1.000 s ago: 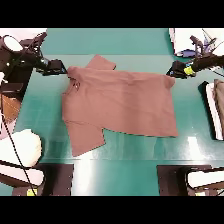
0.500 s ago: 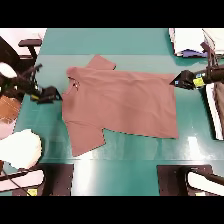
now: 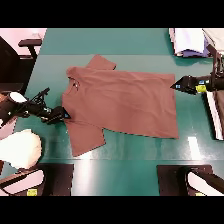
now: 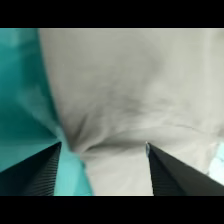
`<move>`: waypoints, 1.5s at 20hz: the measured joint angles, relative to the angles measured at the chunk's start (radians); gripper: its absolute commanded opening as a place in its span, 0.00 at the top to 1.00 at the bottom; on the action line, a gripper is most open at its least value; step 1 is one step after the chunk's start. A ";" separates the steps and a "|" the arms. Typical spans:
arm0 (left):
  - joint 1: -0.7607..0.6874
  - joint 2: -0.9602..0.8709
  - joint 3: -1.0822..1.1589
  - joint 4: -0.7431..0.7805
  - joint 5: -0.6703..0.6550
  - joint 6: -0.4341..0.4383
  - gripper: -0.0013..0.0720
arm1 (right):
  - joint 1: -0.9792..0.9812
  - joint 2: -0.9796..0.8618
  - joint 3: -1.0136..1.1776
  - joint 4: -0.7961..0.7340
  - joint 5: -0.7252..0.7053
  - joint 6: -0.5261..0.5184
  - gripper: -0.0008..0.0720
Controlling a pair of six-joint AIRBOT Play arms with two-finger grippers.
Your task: Fold the shirts.
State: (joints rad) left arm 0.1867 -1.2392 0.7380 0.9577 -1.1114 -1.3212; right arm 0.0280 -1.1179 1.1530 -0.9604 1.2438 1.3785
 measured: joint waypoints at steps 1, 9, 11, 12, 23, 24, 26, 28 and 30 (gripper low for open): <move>-0.004 0.000 -0.006 -0.008 0.011 0.008 0.74 | 0.000 0.002 -0.002 0.000 -0.001 0.000 0.50; -0.098 0.012 0.004 -0.039 0.058 0.064 0.95 | -0.085 0.021 -0.041 -0.078 0.125 0.023 0.48; -0.103 0.024 0.024 -0.018 0.053 0.067 0.95 | -0.142 0.056 -0.123 -0.160 0.180 0.048 0.25; -0.106 0.028 0.035 -0.014 0.052 0.068 0.95 | -0.174 0.077 -0.177 -0.199 0.194 0.056 0.26; -0.110 0.039 0.067 -0.002 0.045 0.070 0.95 | -0.433 0.191 -0.690 -0.134 0.089 0.117 0.37; -0.110 0.039 0.067 -0.005 0.045 0.068 0.95 | -0.437 0.192 -0.703 -0.106 0.059 0.119 0.38; -0.110 0.039 0.067 -0.014 0.045 0.067 0.95 | -0.442 0.193 -0.719 -0.061 0.011 0.120 0.40; -0.110 0.039 0.067 -0.023 0.045 0.067 0.95 | -0.443 0.181 -0.727 -0.028 -0.014 0.120 0.40; -0.110 0.039 0.067 -0.031 0.045 0.066 0.95 | -0.426 0.155 -0.730 -0.005 -0.028 0.118 0.58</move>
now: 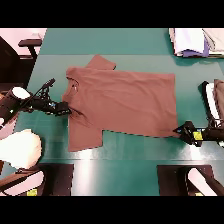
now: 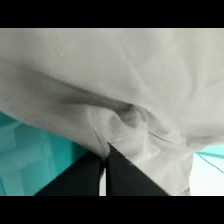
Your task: Fold the shirts.
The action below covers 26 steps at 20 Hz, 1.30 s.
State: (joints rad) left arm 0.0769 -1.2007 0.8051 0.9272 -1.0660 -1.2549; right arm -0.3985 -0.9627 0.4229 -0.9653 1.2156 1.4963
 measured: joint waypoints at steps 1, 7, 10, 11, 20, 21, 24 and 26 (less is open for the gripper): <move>0.000 0.000 0.000 -0.005 0.000 0.000 0.95 | 0.018 -0.015 -0.002 0.003 -0.006 -0.006 0.73; 0.000 0.056 0.038 -0.011 -0.009 -0.010 0.95 | 0.172 -0.014 0.049 -0.034 -0.053 -0.034 0.96; 0.021 0.154 0.144 -0.005 -0.023 -0.037 0.95 | 0.214 0.079 0.198 -0.048 -0.044 -0.039 0.96; 0.034 0.195 0.203 -0.005 -0.030 -0.047 0.95 | 0.221 0.110 0.267 -0.048 -0.045 -0.039 0.96; 0.089 0.373 1.022 0.006 -0.047 -0.088 0.95 | 0.237 0.192 1.182 -0.069 -0.002 -0.047 0.96; 0.090 0.377 1.103 0.009 -0.040 -0.095 0.95 | 0.237 0.174 1.282 -0.080 0.027 -0.048 0.96; 0.091 0.384 1.271 0.030 -0.010 -0.120 0.95 | 0.237 0.115 1.530 -0.133 0.137 -0.037 0.96; 0.091 0.383 1.324 0.057 0.002 -0.145 0.95 | 0.238 0.082 1.638 -0.181 0.216 -0.018 0.96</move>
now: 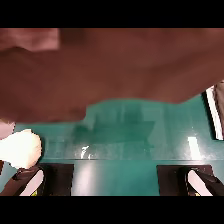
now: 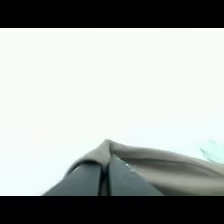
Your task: Fold the shirts.
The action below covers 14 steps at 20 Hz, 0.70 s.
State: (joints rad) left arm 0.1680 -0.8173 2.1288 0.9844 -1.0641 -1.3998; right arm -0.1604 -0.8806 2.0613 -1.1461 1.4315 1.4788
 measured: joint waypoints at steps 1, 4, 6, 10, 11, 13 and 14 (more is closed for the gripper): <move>0.000 -0.006 0.015 0.012 -0.004 -0.013 0.95 | 0.000 -0.014 0.031 -0.019 0.032 0.008 0.96; 0.000 -0.036 -0.019 0.022 -0.060 -0.043 0.95 | 0.000 -0.048 0.004 -0.051 0.106 0.031 0.96; 0.000 -0.067 -0.117 -0.002 -0.111 -0.054 0.95 | 0.002 -0.075 -0.086 -0.063 0.132 0.039 0.96; 0.000 -0.175 -0.396 -0.039 -0.202 -0.050 0.95 | 0.004 -0.194 -0.288 -0.076 0.154 0.047 0.96; -0.002 -0.211 -0.462 -0.043 -0.209 -0.041 0.95 | 0.011 -0.237 -0.332 -0.078 0.153 0.048 0.96; -0.014 -0.303 -0.579 -0.040 -0.208 -0.022 0.95 | 0.032 -0.336 -0.400 -0.085 0.132 0.048 0.96; -0.025 -0.356 -0.619 -0.037 -0.203 -0.011 0.95 | 0.045 -0.386 -0.422 -0.089 0.114 0.048 0.96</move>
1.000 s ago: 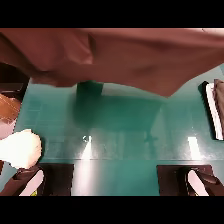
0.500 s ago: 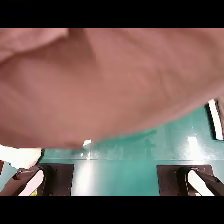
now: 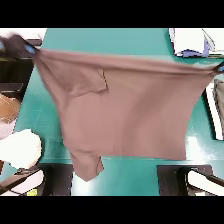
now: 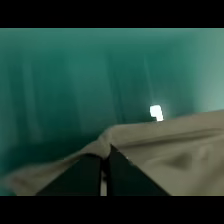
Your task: Fold the shirts.
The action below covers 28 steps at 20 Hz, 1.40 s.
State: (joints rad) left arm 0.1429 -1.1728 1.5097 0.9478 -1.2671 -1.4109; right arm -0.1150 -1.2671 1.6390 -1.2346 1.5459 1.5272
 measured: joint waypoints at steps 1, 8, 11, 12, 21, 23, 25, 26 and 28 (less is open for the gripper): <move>-0.014 -0.062 -0.030 0.001 0.014 0.011 0.95 | 0.015 -0.057 -0.016 -0.002 -0.021 0.000 0.96; -0.073 -0.455 0.082 -0.004 0.137 0.066 0.95 | 0.095 -0.451 0.176 0.000 -0.161 -0.015 0.96; -0.070 -0.517 0.166 -0.006 0.152 0.073 0.95 | 0.103 -0.526 0.293 0.003 -0.171 -0.024 0.96; -0.064 -0.528 0.189 -0.003 0.143 0.075 0.95 | 0.103 -0.535 0.315 0.003 -0.169 -0.034 0.96; -0.057 -0.551 0.136 0.091 -0.085 0.082 0.95 | 0.127 -0.399 0.043 -0.058 -0.184 -0.076 0.96; -0.081 -0.552 0.084 0.111 -0.089 0.082 0.87 | 0.136 -0.377 -0.033 -0.064 -0.203 -0.077 0.76; -0.092 -0.552 0.047 0.138 -0.092 0.069 0.40 | 0.139 -0.365 -0.083 -0.063 -0.214 -0.077 0.33; -0.094 -0.552 0.035 0.148 -0.093 0.055 0.41 | 0.140 -0.360 -0.099 -0.052 -0.217 -0.078 0.33; -0.100 -0.541 0.019 0.171 -0.106 0.034 0.41 | 0.139 -0.343 -0.118 -0.026 -0.221 -0.077 0.33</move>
State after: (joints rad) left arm 0.0429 -1.7134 1.5288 1.1183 -1.3735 -1.3766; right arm 0.0242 -1.6100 1.5208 -1.2610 1.3247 1.4498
